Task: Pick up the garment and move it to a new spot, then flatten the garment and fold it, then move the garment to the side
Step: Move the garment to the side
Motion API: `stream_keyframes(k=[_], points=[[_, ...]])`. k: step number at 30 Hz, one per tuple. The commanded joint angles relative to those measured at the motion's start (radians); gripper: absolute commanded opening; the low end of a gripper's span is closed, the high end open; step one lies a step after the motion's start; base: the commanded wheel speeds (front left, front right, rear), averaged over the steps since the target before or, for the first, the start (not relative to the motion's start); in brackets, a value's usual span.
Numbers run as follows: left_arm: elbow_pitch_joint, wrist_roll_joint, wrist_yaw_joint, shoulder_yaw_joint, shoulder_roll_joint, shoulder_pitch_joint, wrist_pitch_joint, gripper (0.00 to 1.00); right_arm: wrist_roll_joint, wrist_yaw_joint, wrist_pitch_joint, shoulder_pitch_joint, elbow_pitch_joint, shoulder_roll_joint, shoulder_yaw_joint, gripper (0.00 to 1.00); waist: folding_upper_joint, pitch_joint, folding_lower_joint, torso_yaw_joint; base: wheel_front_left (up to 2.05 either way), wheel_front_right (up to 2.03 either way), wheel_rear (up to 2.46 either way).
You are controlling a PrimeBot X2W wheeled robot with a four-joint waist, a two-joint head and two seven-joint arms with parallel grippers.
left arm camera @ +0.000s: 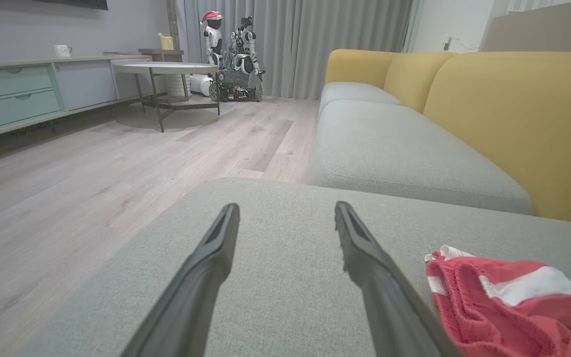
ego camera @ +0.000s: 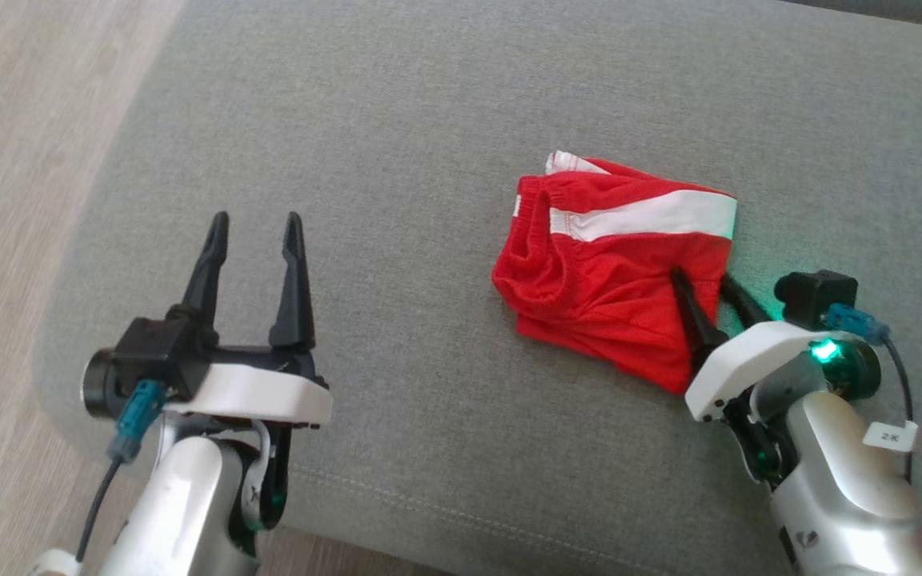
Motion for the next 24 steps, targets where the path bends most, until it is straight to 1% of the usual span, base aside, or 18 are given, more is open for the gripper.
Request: stream_keyframes(k=[1,7,8,9,13,19,24], points=[[-0.035,0.01,-0.004,0.04,0.008,-0.028,-0.011,1.0,0.005,-0.001,-0.002,0.0,-0.006,0.002,0.031,0.0,0.0,-0.001,0.0,-0.009,0.0,0.0,0.0],[-0.034,0.033,-0.025,0.057,0.0,-0.024,-0.011,1.0,0.002,-0.001,-0.014,-0.01,-0.036,-0.02,0.085,0.0,0.0,-0.008,0.0,-0.074,0.0,0.0,0.0],[-0.034,0.033,-0.025,0.057,0.0,-0.024,-0.011,1.0,0.002,-0.001,-0.014,-0.01,-0.036,-0.02,0.085,0.0,0.0,-0.008,0.0,-0.074,0.0,0.0,0.0],[-0.035,0.04,-0.029,0.063,0.002,-0.022,-0.011,1.0,0.005,-0.001,-0.009,-0.006,-0.058,-0.028,0.11,0.0,0.0,-0.011,0.0,-0.11,0.0,0.0,0.0],[-0.036,0.051,-0.036,0.072,0.008,-0.018,-0.011,1.0,-0.007,-0.001,-0.005,0.018,-0.117,-0.067,0.151,0.0,0.0,-0.02,0.0,-0.187,0.0,0.0,0.0],[-0.045,0.062,-0.045,0.078,0.018,-0.026,-0.011,1.0,-0.017,-0.001,0.039,0.046,-0.217,-0.163,0.145,0.0,0.0,-0.008,0.0,-0.306,0.0,0.0,0.0],[-0.049,0.068,-0.052,0.07,0.016,-0.05,-0.011,1.0,-0.014,-0.001,0.107,0.06,-0.3,-0.284,0.114,0.0,0.0,0.019,0.0,-0.37,0.0,0.0,0.0]])
